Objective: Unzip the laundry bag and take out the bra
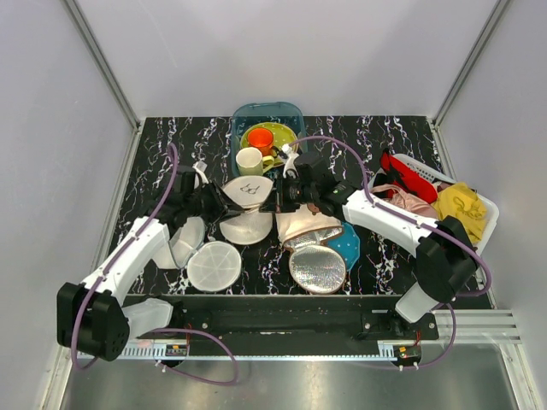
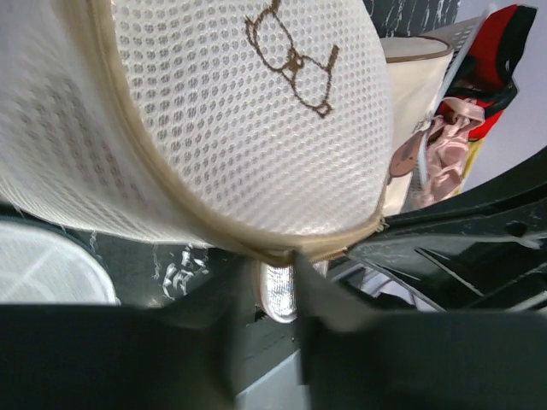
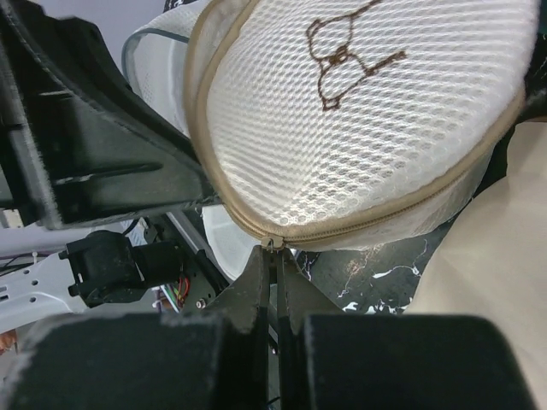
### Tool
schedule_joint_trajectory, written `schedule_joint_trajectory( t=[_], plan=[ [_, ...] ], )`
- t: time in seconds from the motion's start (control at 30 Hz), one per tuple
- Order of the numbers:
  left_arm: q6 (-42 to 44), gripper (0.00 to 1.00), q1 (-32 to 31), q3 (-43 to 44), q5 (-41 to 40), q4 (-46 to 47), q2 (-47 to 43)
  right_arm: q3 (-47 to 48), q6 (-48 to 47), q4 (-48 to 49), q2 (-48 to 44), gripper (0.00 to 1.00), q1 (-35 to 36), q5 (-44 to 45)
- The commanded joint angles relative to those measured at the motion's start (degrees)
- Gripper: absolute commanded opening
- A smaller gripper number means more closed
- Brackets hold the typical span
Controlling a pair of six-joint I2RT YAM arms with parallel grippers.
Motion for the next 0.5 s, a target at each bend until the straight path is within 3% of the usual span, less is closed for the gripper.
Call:
schedule_joint_trajectory(
  t=[0.0, 0.03, 0.47],
  plan=[
    [0.2, 0.08, -0.1, 1.5, -0.4, 4.9, 1.8, 1.1, -1.4, -0.7, -1.3, 0.0, -0.2, 1.1],
    [0.1, 0.0, 0.0, 1.5, -0.1, 5.0, 2.6, 0.9, -2.3, -1.1, -1.5, 0.0, -0.2, 1.3],
    [0.7, 0.0, 4.0, -0.2, 2.4, 6.1, 0.4, -4.0, -6.3, -5.1, -5.9, 0.0, -5.2, 3.1]
  ],
)
